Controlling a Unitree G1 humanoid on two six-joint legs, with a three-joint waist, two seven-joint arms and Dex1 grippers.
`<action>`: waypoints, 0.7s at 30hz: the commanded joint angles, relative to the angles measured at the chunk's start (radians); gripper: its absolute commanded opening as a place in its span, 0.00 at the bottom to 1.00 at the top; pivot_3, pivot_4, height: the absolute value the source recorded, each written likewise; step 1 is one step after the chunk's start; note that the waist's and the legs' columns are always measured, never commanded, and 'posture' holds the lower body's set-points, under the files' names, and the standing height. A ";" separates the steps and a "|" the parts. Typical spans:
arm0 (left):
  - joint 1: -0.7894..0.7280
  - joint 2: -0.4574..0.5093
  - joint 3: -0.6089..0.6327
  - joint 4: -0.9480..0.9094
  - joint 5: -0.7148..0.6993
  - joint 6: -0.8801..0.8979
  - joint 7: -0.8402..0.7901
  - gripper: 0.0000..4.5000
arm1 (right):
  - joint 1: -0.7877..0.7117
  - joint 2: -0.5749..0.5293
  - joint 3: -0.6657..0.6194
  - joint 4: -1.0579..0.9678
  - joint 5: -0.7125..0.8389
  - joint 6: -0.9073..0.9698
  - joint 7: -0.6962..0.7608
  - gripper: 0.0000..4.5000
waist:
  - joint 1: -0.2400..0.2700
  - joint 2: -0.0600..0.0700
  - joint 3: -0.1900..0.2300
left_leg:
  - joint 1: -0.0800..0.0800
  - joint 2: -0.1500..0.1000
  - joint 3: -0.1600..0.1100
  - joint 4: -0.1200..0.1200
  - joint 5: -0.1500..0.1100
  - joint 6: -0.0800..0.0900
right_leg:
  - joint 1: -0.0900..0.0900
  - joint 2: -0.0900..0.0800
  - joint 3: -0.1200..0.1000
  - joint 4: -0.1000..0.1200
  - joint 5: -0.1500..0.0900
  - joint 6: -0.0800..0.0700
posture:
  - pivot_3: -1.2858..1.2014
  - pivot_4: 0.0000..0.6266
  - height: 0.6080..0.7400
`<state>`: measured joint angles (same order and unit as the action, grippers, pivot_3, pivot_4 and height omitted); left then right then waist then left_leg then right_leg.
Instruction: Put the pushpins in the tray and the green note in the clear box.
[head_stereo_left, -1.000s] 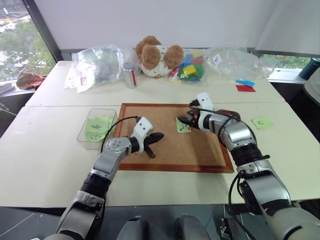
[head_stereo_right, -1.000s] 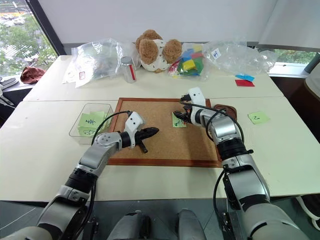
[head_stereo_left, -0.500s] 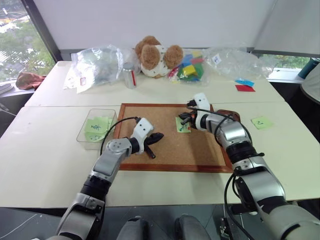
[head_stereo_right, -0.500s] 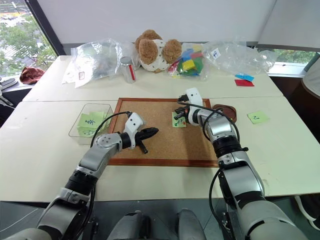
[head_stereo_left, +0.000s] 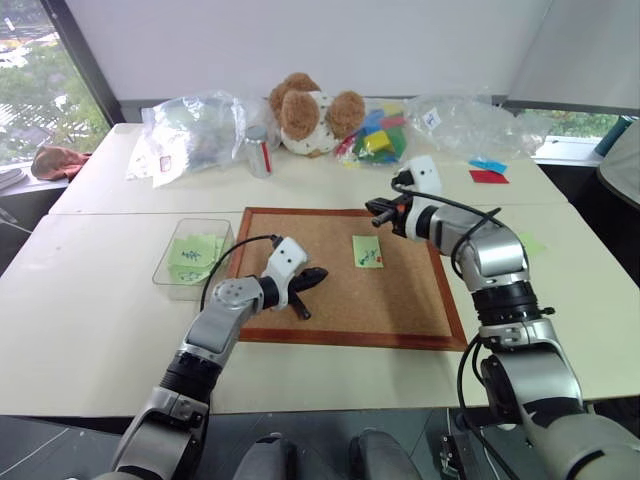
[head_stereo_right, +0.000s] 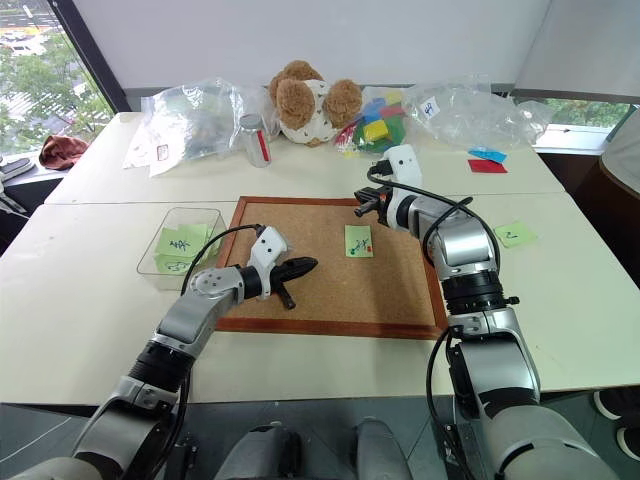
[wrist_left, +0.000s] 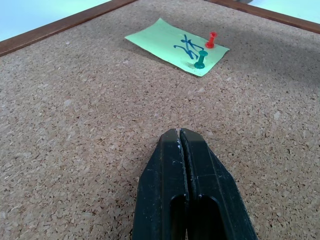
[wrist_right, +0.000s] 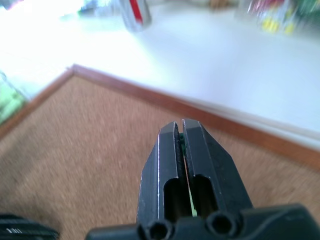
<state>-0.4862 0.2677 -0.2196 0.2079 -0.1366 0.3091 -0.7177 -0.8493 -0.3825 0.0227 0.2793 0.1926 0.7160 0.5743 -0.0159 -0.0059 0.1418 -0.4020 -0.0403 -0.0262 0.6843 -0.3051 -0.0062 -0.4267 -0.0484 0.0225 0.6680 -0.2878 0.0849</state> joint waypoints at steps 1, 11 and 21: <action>0.016 0.003 -0.024 0.041 0.026 0.023 -0.006 0.00 | -0.021 -0.028 -0.043 -0.057 0.010 -0.001 -0.017 0.00 | 0.000 0.000 0.000 | 0.000 0.000 0.000 0.000 0.000 0.000 | 0.000 0.000 0.000 0.000 0.000 0.000 | 0.52 0.24 1.00; 0.015 -0.001 -0.018 0.032 0.026 0.010 -0.001 0.00 | 0.031 -0.208 -0.176 0.156 -0.027 -0.117 -0.087 0.00 | 0.003 0.000 0.000 | 0.000 0.000 0.000 0.000 0.000 0.000 | 0.000 0.000 0.000 -0.001 0.000 0.000 | 0.52 0.24 1.00; 0.018 0.001 -0.013 0.030 0.029 0.007 -0.001 0.00 | 0.026 -0.212 -0.175 0.348 -0.032 -0.189 -0.078 0.00 | 0.002 0.001 -0.001 | 0.004 0.000 0.003 -0.001 -0.003 0.005 | 0.002 0.000 0.003 0.001 0.000 0.000 | 0.52 0.24 1.00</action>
<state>-0.4864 0.2644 -0.2184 0.2178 -0.1254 0.2962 -0.7168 -0.7981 -0.5963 -0.1451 0.6221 0.1586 0.5507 0.4900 -0.0144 -0.0050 0.1411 -0.3980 -0.0402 -0.0235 0.6835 -0.3080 -0.0009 -0.4243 -0.0485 0.0250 0.6694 -0.2878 0.0849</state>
